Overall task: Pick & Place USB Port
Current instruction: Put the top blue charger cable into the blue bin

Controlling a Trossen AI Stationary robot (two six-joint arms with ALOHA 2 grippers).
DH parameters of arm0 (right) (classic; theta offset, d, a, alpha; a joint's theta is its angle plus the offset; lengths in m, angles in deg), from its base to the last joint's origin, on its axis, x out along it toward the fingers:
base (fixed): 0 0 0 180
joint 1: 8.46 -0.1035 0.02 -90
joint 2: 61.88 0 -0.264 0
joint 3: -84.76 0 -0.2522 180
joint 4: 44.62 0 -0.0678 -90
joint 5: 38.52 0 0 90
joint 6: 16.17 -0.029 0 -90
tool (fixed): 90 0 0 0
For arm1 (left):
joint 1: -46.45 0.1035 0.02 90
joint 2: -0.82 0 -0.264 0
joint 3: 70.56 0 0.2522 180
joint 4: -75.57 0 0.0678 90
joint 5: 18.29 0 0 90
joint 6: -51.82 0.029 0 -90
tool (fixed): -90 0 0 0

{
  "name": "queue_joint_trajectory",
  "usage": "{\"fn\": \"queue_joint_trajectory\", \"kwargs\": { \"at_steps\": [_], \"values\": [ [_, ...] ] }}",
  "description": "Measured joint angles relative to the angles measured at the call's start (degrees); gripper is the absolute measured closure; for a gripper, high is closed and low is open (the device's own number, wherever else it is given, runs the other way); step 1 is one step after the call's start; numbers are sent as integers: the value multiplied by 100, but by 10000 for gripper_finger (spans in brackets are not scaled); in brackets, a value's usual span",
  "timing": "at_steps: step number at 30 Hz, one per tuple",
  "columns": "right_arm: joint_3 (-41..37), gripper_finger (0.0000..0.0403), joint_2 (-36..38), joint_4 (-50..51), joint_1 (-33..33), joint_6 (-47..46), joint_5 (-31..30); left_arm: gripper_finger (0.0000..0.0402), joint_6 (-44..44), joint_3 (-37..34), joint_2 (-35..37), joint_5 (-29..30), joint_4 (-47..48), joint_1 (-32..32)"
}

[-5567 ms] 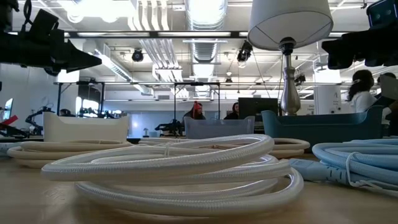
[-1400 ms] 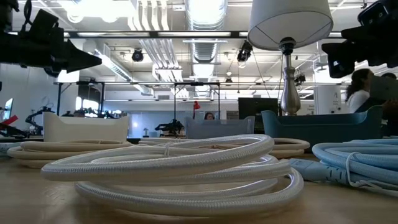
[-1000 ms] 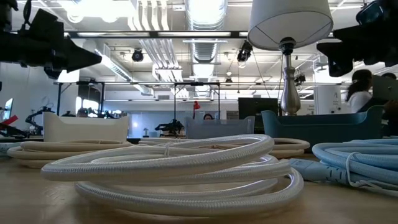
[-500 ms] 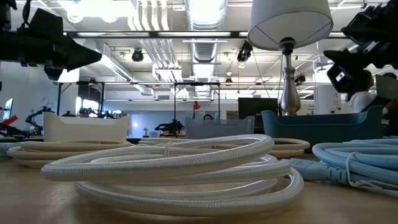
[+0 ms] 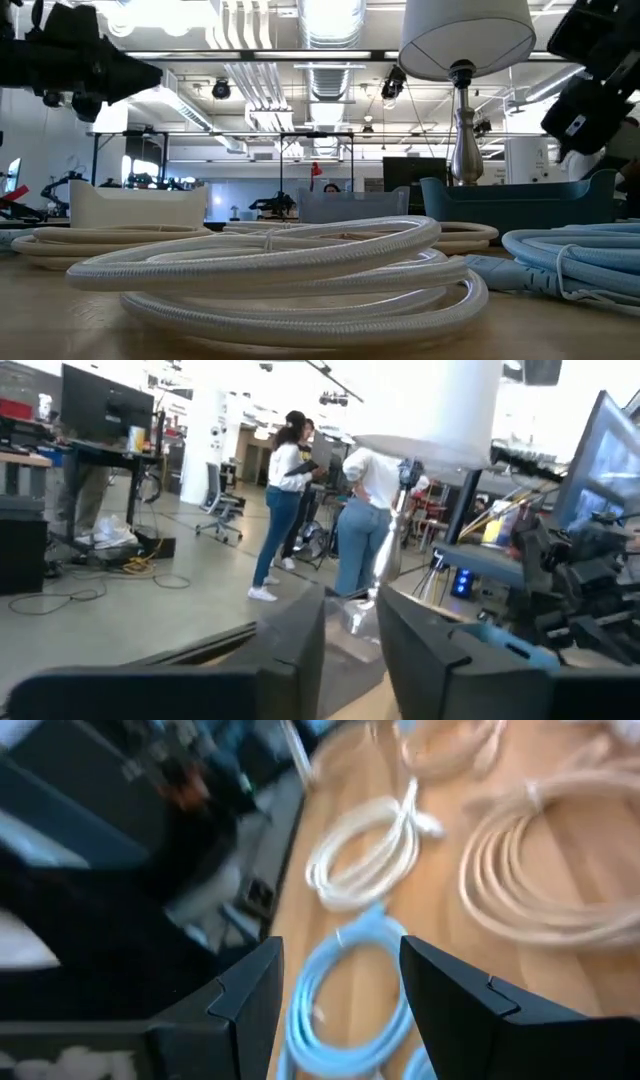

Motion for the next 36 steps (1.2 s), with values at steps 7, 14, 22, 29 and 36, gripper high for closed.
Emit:
{"fn": "queue_joint_trajectory", "kwargs": {
  "at_steps": [7, 14, 22, 29, 36],
  "values": [
    [1345, 207, -1750, 2234, -621, -482, -326, 230, 151, 420, -275, -494, -22, -1],
    [2108, 207, -3529, 2247, -1248, -748, -305, 227, 588, 575, -552, -520, 0, 0],
    [2947, 207, -5014, 3077, -1490, -922, -595, 227, 473, 553, -651, -518, -3, 0],
    [3354, 207, -5725, 3775, -1488, -1002, -1075, 227, 410, 553, -657, -518, 2, -2],
    [3401, 250, -6129, 3816, -1485, -1343, -1109, 227, 398, 551, -657, -518, 1, 0]
  ]
}}
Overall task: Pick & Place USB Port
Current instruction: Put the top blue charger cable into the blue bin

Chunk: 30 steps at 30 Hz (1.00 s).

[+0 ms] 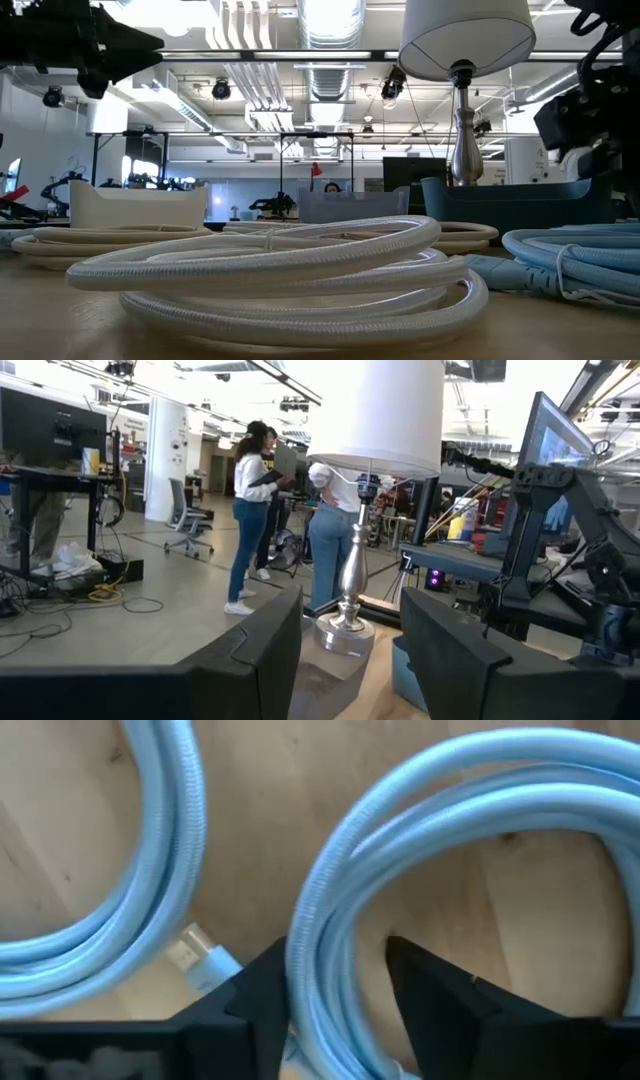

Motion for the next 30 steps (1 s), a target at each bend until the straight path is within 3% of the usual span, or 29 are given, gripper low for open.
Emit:
{"fn": "queue_joint_trajectory", "kwargs": {
  "at_steps": [8, 18, 25, 30],
  "values": [
    [221, 375, 168, 178, 19, -155, 28, 227, -1, -2, 0, 2, -1, 0],
    [780, 379, 904, 361, 11, -35, -766, 227, -163, -2, -4, 4, -13, 0],
    [1123, 379, 1307, 664, 95, 730, -2192, 227, -369, -4, -7, 4, -52, -2],
    [1185, 379, 1566, 781, 383, 1372, -2798, 227, -428, -4, -9, 7, -111, 0]
  ]
}}
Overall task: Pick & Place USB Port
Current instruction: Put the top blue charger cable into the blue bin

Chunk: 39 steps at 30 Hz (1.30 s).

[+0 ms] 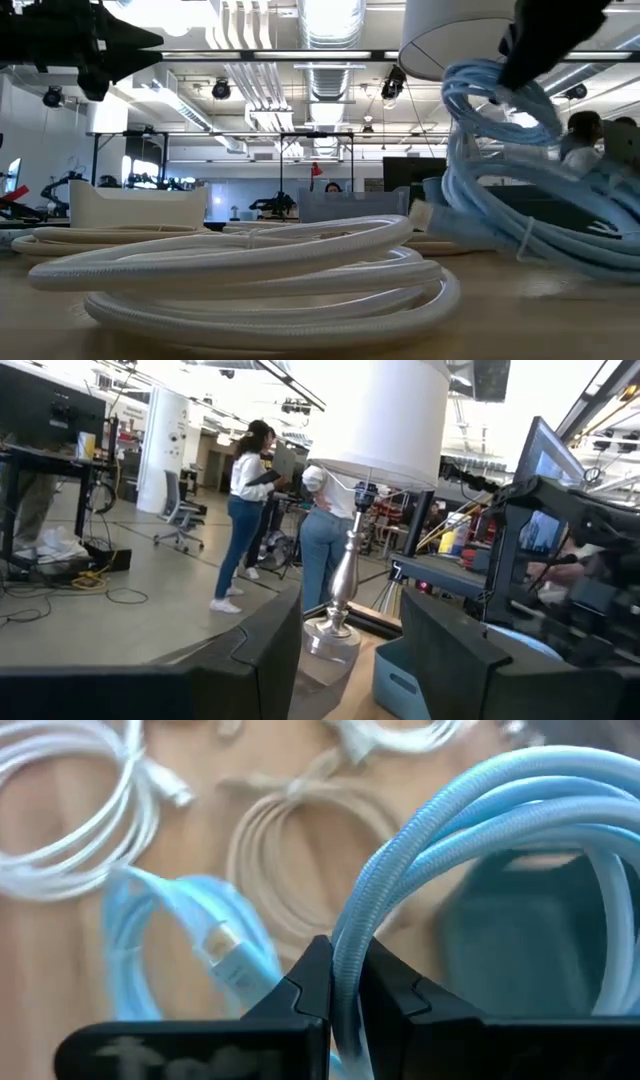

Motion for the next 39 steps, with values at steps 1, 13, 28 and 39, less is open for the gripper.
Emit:
{"fn": "queue_joint_trajectory", "kwargs": {
  "at_steps": [1, 13, 28, 39],
  "values": [
    [0, 379, 63, -2, 75, 116, -23, 227, -12, 0, 0, 0, -2, -2],
    [-15, 376, 171, 41, 527, 428, 593, 227, -27, 0, 0, 0, -16, 0],
    [-1017, 374, 34, 202, 2363, -626, 107, 227, -154, -23, 0, 0, -7, -1],
    [-1272, 307, -112, -213, 2563, -481, -32, 227, -293, -107, 0, 28, -20, 0]
  ]
}}
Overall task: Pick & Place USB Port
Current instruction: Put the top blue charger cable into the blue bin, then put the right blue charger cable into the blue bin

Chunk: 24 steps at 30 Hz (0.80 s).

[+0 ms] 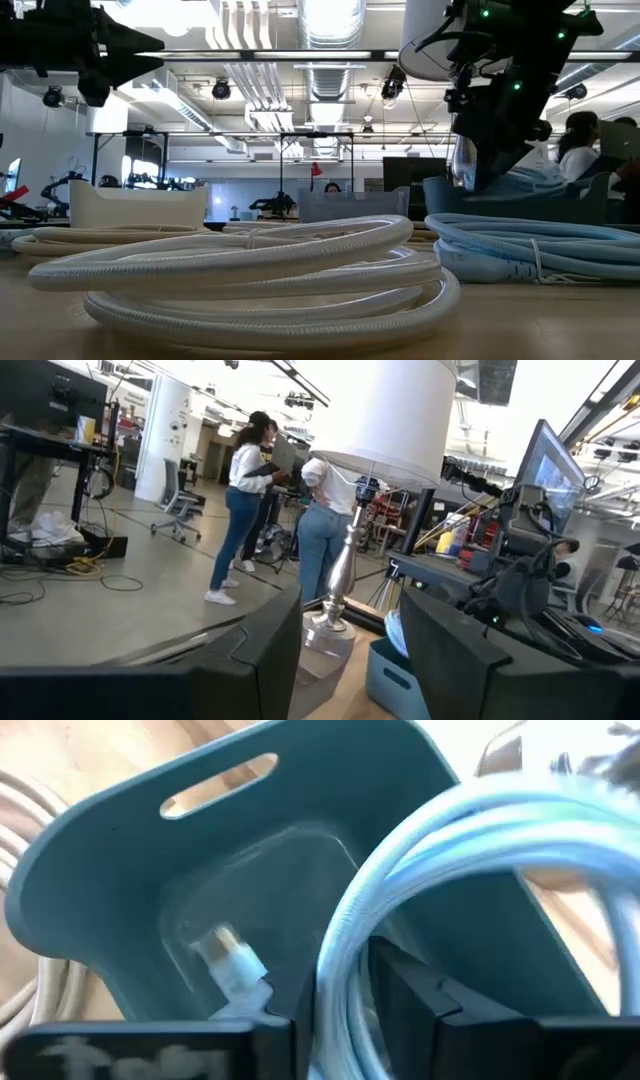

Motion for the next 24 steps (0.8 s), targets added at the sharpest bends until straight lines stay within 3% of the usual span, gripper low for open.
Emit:
{"fn": "queue_joint_trajectory", "kwargs": {
  "at_steps": [11, 14, 21, 24],
  "values": [
    [539, 236, 146, -22, -40, 1057, 144, 227, -102, -2, 0, 10, -7, -2],
    [699, 230, 146, -140, -131, 1115, 580, 227, -127, -2, 0, 12, -4, -1],
    [491, 231, -58, -951, -577, 1533, 2393, 227, -131, -2, 0, 15, 2, 0],
    [408, 231, -231, -974, -822, 1409, 2663, 227, -134, -2, 0, 14, 6, 0]
  ]
}}
